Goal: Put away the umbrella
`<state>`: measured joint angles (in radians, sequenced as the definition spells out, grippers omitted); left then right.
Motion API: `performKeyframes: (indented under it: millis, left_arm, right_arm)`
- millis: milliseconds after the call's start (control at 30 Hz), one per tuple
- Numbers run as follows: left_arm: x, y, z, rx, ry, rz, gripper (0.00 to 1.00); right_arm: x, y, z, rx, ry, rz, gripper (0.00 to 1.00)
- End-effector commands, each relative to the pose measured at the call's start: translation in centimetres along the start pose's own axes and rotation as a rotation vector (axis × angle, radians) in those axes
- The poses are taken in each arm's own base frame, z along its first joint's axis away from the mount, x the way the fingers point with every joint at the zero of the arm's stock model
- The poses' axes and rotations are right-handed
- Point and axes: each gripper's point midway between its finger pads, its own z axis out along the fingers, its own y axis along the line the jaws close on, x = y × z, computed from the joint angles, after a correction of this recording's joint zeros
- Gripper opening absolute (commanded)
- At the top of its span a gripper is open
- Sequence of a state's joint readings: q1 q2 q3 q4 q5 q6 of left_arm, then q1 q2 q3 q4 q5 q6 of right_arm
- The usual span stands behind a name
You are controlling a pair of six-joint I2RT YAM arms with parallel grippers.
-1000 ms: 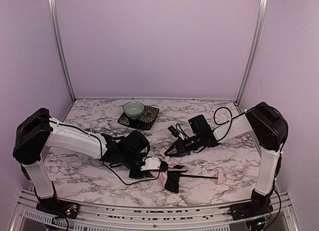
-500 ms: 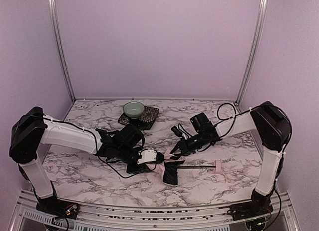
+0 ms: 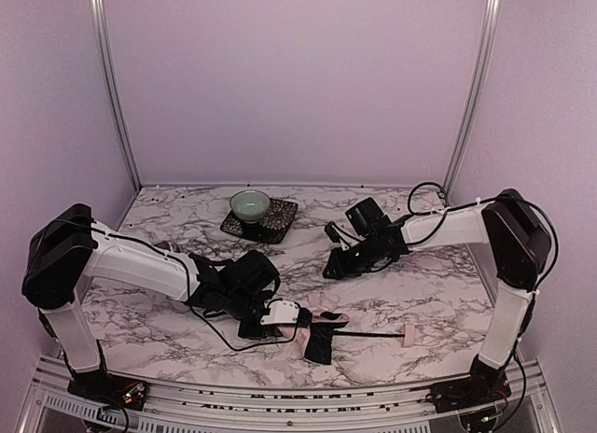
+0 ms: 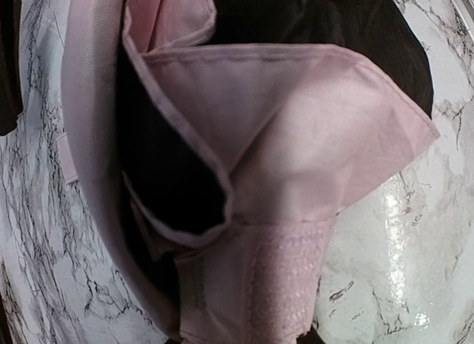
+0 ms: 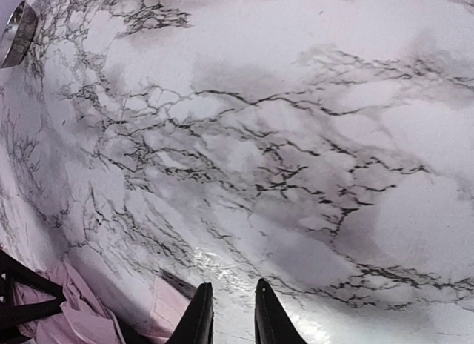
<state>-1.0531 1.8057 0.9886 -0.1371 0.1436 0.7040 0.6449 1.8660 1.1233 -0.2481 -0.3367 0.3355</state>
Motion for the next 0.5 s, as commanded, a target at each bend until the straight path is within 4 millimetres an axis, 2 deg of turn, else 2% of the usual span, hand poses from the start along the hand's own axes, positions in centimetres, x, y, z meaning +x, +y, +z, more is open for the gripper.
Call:
performKeyframes:
  millis: [0,133,267,367,467]
  left_arm:
    - [5.6,-5.3,0.7,0.173,0.197,0.047,0.0]
    - [5.6,-5.6,0.7,0.183,0.198,0.055,0.0]
    - [6.0,-5.7,0.6,0.177,0.209,0.068,0.0]
    - [4.9,-5.2,0.6,0.171,0.172,-0.003,0.0]
    - [4.2,-4.8,0.9,0.191,0.144,-0.083,0.0]
  right_arm:
    - [-3.0,-0.9,-2.4,0.101,-0.095,-0.002,0.21]
    - [-4.7,1.2,-4.6,0.053,-0.138,-0.097,0.23]
    - [-3.4,3.1,-5.1,-0.041,-0.076,-0.254,0.29]
    - [-2.6,3.8,-5.6,-0.075,-0.03,-0.304,0.31]
    - [-2.6,4.8,-6.9,-0.115,-0.064,-0.333,0.32]
